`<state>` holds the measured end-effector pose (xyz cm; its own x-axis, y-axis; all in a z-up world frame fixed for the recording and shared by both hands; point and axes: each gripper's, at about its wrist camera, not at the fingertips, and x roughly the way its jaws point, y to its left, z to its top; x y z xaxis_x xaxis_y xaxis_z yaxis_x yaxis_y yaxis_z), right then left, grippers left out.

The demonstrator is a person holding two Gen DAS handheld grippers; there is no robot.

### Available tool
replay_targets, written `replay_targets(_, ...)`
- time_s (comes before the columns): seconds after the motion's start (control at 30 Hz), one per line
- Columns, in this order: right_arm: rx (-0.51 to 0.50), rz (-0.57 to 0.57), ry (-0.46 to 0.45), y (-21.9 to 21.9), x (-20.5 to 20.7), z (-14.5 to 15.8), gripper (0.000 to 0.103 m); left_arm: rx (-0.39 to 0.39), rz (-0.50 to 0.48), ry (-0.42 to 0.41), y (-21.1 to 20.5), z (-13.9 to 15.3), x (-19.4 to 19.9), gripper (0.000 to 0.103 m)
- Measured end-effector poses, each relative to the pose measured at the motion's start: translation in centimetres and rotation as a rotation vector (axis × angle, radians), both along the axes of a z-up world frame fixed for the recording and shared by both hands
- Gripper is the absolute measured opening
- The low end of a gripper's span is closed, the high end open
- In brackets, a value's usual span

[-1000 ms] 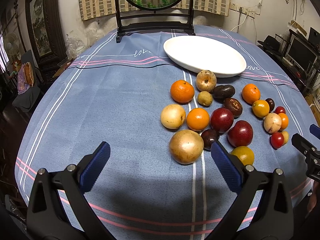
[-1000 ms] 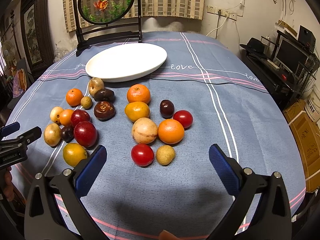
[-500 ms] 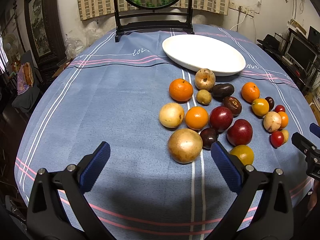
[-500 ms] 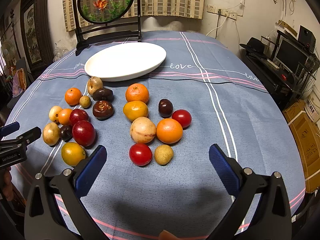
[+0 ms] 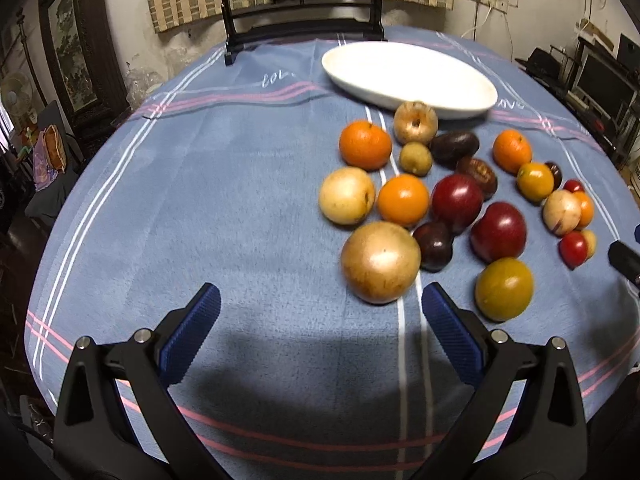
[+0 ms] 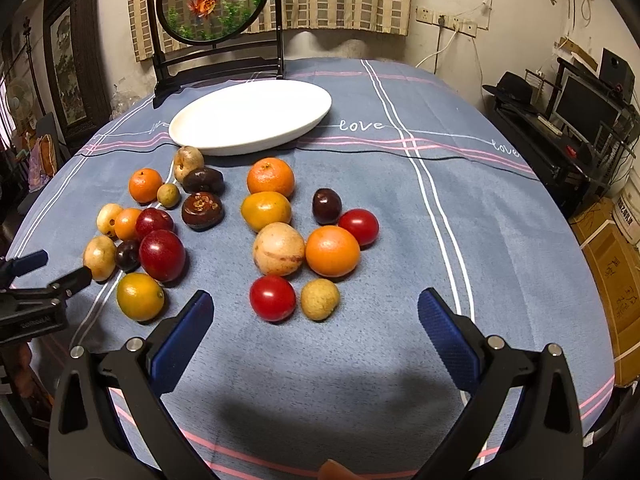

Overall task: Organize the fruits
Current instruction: 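Grasp the large tan pear with the left gripper while the right grasps a small yellow fruit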

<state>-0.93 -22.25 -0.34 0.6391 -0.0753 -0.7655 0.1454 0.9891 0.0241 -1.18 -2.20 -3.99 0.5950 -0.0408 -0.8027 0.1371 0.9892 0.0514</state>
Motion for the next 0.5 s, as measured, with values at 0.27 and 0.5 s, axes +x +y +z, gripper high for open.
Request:
replay_targets(0.27,0.013,-0.01,0.0,-1.7,-0.2,-0.2,0.102,-0.06,-0.041,0.06,-1.4,-1.5,2.2,0.069)
replay_targets(0.5,-0.072,0.033,0.036,-2.5,-0.3,-1.1,0.102,-0.097,-0.089,0.033,-1.5,-1.0,2.1,0.043)
